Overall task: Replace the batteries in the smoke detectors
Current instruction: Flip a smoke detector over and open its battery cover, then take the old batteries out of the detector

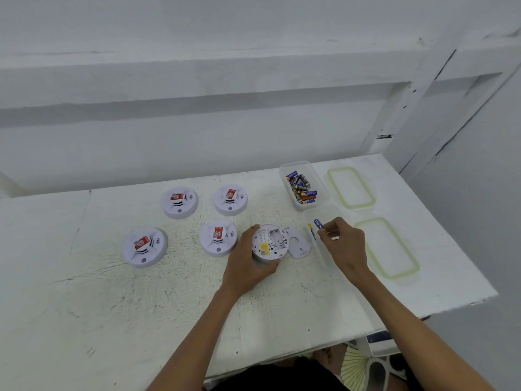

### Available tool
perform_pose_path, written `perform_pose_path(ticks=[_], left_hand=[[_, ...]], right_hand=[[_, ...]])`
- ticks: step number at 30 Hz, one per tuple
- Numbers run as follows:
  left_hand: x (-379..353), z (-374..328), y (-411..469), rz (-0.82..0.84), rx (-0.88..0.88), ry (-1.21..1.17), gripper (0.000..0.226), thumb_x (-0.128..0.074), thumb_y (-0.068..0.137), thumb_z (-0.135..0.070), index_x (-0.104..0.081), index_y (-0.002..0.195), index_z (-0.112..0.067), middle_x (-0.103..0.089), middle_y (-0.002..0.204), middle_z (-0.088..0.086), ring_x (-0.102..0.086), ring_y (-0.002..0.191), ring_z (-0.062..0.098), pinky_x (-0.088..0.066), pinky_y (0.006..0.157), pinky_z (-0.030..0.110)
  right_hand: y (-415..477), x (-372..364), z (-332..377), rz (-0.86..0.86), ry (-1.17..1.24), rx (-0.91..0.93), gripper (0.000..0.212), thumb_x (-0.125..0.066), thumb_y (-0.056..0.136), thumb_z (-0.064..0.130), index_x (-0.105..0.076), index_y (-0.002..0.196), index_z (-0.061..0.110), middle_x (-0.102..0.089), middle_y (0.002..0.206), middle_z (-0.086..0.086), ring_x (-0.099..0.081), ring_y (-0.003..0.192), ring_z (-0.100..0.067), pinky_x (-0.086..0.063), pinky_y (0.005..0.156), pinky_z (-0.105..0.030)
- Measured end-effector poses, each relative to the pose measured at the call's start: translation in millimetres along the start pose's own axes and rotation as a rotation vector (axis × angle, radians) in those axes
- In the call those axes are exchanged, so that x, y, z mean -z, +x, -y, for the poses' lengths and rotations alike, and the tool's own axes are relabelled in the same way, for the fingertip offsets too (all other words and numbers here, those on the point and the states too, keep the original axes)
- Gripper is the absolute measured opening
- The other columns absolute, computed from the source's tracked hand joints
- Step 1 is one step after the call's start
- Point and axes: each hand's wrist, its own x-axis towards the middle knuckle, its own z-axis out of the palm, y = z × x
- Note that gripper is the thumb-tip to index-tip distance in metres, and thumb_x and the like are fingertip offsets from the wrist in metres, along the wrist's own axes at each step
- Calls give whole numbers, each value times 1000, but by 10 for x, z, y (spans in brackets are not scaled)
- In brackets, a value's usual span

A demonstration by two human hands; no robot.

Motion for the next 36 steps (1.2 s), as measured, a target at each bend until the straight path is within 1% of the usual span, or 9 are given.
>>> perform_pose_path(ticks=[5,7,16,19,22,26,30,33,36], left_hand=[[2,6,-5,-1,-6,-3,96,-85,70,-51,-40,149,-22,-52,143,-11,-50,133,7,-50,105,27],[2,9,-5,-3,-9,1,96,-85,69,-52,-40,149,-21,-52,143,-10,-50,133,8,-50,105,27],[6,-2,-2,3,-13,2,96,-86,70,-51,-40,149,-20,-52,143,-10,-49,133,6,-46,104,16],[6,-2,-7,11,-9,-6,96,-85,71,-51,-40,149,-20,-52,143,-10,-49,133,6,-42,102,9],[3,-1,-9,11,4,-12,96,-85,71,-52,-40,149,-21,-51,143,-11,-49,133,5,-40,101,7],[-4,15,0,11,7,-6,95,-87,72,-49,-39,149,-21,-52,142,-11,-50,132,6,-43,102,11],[-21,24,9,13,9,1,98,-85,71,-56,-38,150,-23,-51,144,-12,-49,134,6,-48,106,26],[-30,35,8,8,7,2,96,-85,70,-57,-39,149,-26,-52,143,-13,-51,133,7,-51,105,32],[-30,48,7,-1,15,5,96,-85,70,-58,-39,148,-29,-51,143,-14,-51,133,6,-52,104,36]], right_hand=[[49,-54,-46,58,-107,-27,12,-75,84,20,-63,83,23,-69,78,7,-67,72,-11,-60,65,-41],[54,-73,-55,79,-140,-32,12,-75,84,22,-63,82,24,-68,75,6,-66,69,-14,-59,62,-43],[72,-91,-80,138,-222,2,5,-71,86,19,-68,84,23,-71,80,3,-67,71,-15,-58,63,-36],[82,-81,-86,144,-220,4,5,-70,87,18,-69,86,22,-71,81,5,-66,70,-11,-58,63,-37],[97,-68,-62,136,-212,3,8,-68,87,16,-69,85,23,-72,82,5,-66,69,-11,-58,62,-37],[152,-45,49,77,-173,46,6,-65,89,16,-67,88,22,-70,82,9,-65,70,-10,-56,61,-33],[308,-54,178,18,-147,163,6,-65,90,14,-67,92,19,-69,83,9,-63,76,-11,-51,67,-26],[482,-136,254,12,-174,218,7,-65,89,15,-68,95,19,-68,88,11,-58,87,-16,-45,72,-28],[653,-220,331,27,-180,209,10,-63,90,12,-69,98,15,-68,90,7,-51,98,-18,-41,73,-27]])
